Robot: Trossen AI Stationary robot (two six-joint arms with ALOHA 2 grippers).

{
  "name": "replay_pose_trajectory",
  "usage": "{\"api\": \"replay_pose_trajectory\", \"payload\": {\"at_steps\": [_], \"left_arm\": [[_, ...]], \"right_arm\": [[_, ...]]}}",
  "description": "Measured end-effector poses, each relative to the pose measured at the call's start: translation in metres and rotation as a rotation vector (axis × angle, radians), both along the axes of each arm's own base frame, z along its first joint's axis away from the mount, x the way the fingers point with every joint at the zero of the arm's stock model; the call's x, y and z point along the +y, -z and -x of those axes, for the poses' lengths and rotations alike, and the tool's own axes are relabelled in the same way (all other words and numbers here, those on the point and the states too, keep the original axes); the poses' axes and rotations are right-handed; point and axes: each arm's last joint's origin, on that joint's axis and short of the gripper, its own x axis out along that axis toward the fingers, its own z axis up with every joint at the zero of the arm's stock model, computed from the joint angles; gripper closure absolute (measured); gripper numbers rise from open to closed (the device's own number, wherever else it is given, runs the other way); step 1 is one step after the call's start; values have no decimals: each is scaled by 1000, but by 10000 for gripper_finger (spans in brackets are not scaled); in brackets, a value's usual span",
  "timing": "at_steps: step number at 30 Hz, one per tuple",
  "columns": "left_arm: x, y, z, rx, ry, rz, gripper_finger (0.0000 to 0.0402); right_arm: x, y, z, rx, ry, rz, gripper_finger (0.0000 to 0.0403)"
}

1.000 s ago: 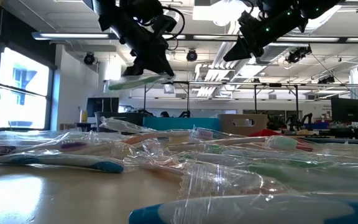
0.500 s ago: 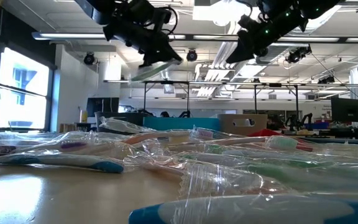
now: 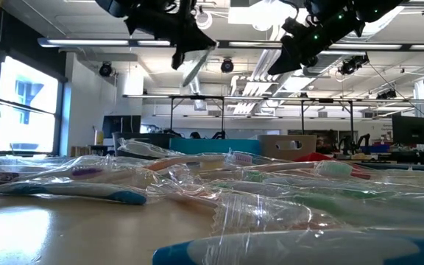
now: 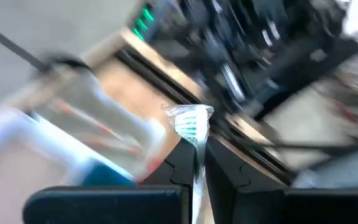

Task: Pick & Place Toothbrushes
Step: Put the green toothbrush into the transparent bin

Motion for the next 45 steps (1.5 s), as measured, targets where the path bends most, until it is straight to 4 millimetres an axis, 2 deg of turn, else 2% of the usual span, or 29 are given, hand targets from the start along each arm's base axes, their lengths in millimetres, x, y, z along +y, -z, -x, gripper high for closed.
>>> {"api": "replay_pose_trajectory", "payload": {"at_steps": [5,10,21,29,34,38,45], "left_arm": [[24,-4,15,36,-224,-105,387],[42,4,20,56,-284,-104,387],[67,32,-3,13,-254,-112,387],[82,30,-20,42,-236,-149,387],[94,37,-31,147,-223,-141,387],[102,34,-39,192,-214,-181,387],[108,48,-46,246,-185,-257,387]], "right_arm": [[-2,0,2,18,87,24,312],[-3,0,3,25,122,34,312],[-3,0,2,20,116,28,313],[-3,0,2,20,116,28,324],[-3,0,2,20,116,28,327],[-3,0,2,21,116,28,328],[-2,3,3,16,132,-22,329]]}}
